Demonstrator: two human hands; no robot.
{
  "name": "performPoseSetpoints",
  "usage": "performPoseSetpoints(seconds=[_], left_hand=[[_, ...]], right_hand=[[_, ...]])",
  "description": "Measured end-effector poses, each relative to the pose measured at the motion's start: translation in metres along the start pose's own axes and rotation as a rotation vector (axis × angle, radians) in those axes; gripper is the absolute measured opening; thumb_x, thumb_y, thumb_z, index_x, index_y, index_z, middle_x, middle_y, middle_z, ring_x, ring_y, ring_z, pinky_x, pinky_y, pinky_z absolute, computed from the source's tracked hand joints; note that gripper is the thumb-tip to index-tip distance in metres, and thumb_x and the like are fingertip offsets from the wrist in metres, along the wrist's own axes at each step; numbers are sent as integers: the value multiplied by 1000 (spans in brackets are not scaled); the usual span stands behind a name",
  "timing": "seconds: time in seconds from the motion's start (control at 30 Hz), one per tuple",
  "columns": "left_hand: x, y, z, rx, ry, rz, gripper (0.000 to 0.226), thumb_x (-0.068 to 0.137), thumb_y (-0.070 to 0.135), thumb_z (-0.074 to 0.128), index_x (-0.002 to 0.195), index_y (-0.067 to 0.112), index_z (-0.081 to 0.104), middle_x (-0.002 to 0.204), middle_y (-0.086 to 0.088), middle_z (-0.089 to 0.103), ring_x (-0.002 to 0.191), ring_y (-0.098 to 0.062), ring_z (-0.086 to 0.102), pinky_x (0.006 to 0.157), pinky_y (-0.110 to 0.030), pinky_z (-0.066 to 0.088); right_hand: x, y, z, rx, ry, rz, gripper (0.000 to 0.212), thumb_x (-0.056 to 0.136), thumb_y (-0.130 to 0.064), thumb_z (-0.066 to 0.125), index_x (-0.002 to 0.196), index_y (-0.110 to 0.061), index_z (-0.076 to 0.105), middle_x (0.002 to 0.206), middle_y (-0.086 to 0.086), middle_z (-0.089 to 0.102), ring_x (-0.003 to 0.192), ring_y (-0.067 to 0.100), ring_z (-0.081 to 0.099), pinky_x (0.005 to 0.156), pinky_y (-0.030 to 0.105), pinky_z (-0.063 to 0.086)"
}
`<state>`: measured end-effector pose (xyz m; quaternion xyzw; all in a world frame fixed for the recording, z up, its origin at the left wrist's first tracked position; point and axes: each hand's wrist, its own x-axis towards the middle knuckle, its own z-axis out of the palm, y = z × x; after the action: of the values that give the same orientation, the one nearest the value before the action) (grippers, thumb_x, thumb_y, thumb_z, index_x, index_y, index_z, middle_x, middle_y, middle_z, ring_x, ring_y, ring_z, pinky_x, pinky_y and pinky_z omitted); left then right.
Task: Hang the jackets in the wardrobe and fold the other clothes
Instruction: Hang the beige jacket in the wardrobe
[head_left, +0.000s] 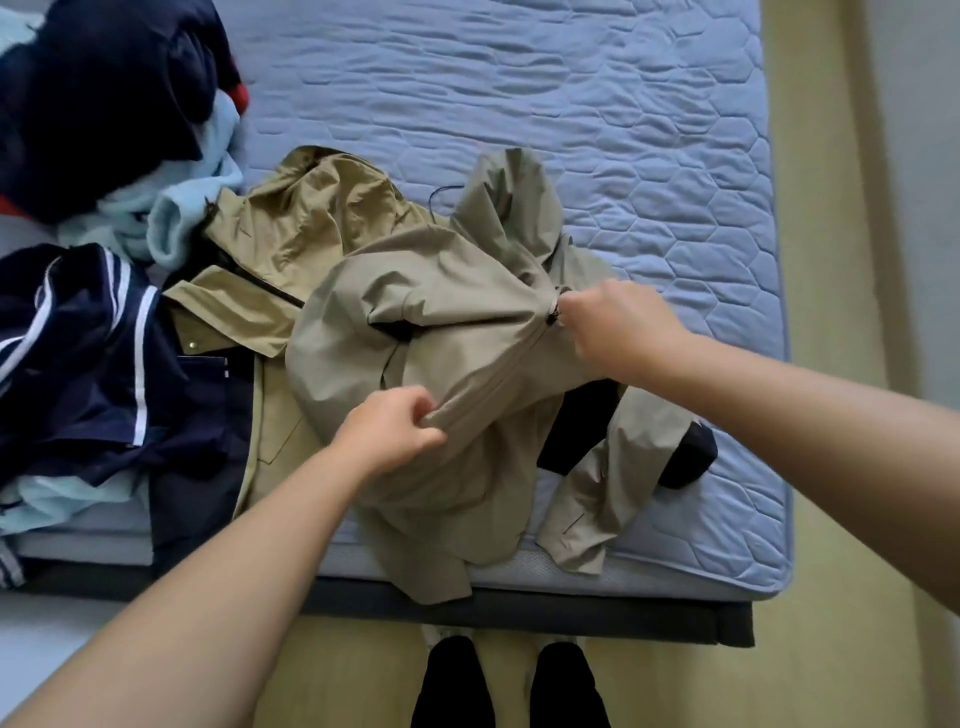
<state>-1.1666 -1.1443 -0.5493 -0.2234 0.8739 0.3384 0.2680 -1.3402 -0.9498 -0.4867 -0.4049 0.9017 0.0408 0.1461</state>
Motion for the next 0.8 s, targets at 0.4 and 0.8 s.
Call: performPoseSetpoints(seconds=[0.4, 0.8], left_hand=[[14, 10, 12, 202, 121, 43, 35, 84, 37, 66, 64, 23, 41, 71, 4, 52, 83, -26, 57, 64, -31, 31], [57, 135, -51, -661, -60, -373, 63, 77, 65, 60, 112, 14, 45, 98, -11, 61, 74, -24, 65, 55, -30, 54]], right_hand=[[-5, -1, 2, 15, -19, -28, 2, 86, -11, 48, 86, -13, 48, 82, 10, 56, 83, 35, 60, 60, 33, 29], [-47, -29, 6, 56, -13, -138, 28, 86, -2, 42, 111, -8, 51, 99, 8, 59, 88, 34, 61, 60, 35, 31]])
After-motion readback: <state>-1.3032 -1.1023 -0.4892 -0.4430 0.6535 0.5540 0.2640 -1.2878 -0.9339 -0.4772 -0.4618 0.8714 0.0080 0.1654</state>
